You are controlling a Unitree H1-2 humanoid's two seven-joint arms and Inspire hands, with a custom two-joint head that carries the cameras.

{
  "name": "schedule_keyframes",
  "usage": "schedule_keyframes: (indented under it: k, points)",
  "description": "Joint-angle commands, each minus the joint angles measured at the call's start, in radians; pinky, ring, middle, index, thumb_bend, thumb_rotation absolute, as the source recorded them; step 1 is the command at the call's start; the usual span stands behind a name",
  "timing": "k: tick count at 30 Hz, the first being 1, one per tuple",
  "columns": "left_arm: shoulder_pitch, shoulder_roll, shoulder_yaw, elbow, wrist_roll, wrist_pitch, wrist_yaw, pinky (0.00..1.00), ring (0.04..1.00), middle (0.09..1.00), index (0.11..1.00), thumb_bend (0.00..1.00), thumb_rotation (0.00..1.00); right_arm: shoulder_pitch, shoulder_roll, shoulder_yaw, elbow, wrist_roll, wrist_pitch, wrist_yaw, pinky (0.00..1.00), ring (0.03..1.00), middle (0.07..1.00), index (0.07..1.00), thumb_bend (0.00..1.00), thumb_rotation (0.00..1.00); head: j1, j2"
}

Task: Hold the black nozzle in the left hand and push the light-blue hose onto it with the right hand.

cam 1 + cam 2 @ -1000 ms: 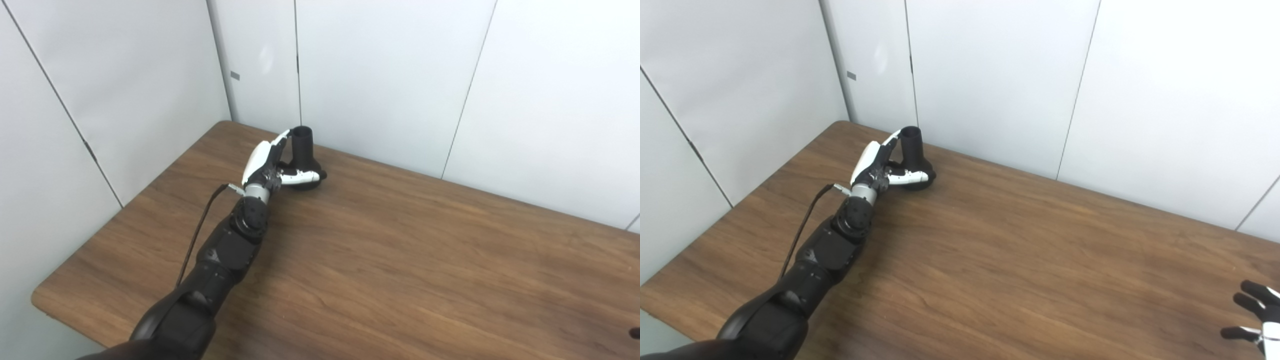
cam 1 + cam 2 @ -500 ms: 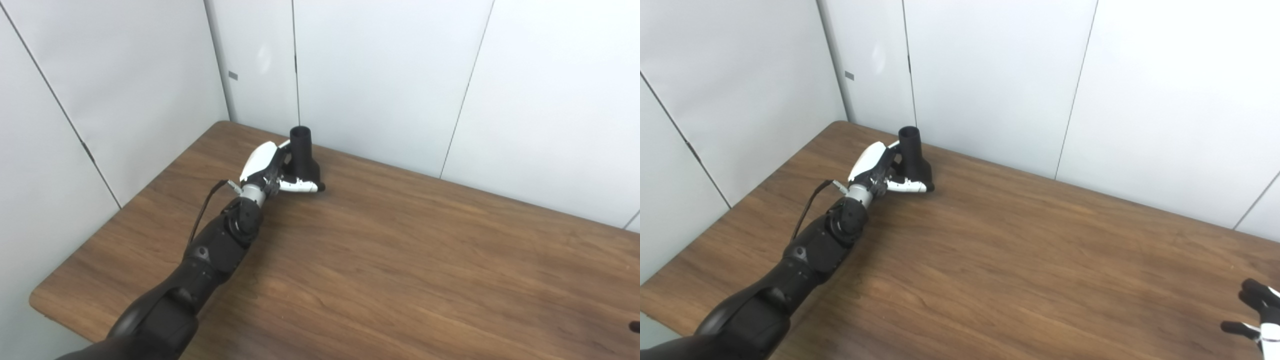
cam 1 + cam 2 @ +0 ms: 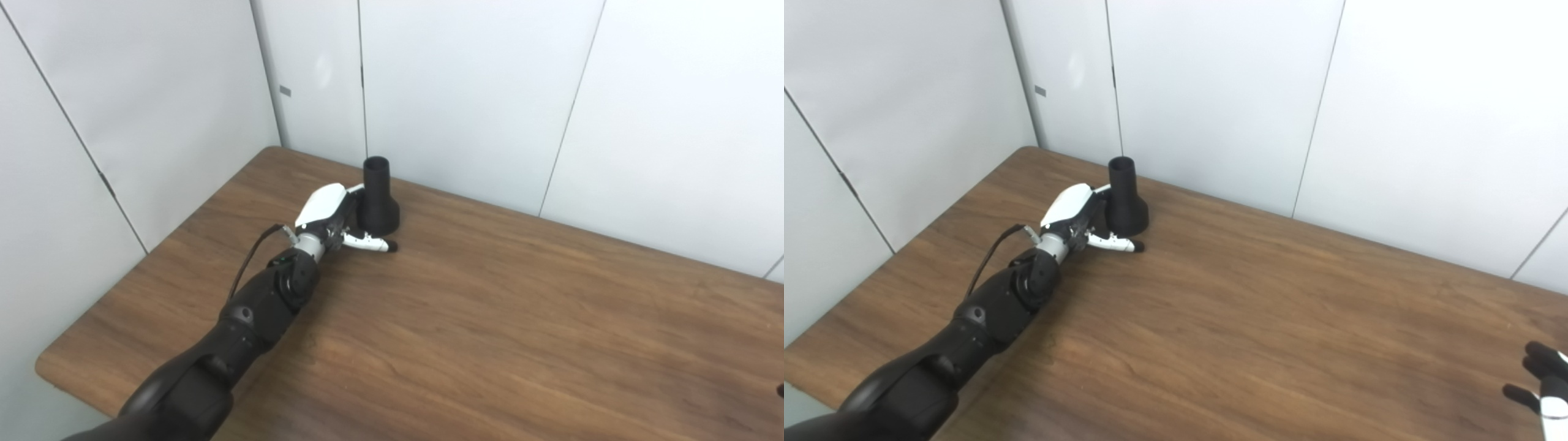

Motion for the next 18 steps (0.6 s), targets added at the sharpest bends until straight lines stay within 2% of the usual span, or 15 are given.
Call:
schedule_keyframes:
  k: [1,9,18]
  points:
    - [0.014,0.012,-0.009,0.019,0.011,0.058,-0.045,0.98,0.827,0.815,0.819,1.0,0.26,-0.016,-0.013,-0.008,-0.045,-0.005,-0.021,-0.001,0.67,0.823,0.82,0.727,0.0,0.63,-0.001,0.002]
    - [0.018,0.022,-0.027,-0.003,0.05,0.056,-0.036,0.98,0.83,0.765,0.748,1.0,0.22,-0.016,-0.016,-0.007,-0.05,-0.005,-0.015,0.004,0.67,0.834,0.828,0.732,0.0,0.61,0.0,0.005]
    - [0.004,0.023,-0.038,0.022,0.071,0.05,-0.029,0.98,0.838,0.753,0.72,1.0,0.29,-0.016,-0.014,-0.011,-0.053,0.011,-0.007,0.006,0.69,0.837,0.832,0.74,0.0,0.58,0.0,0.004]
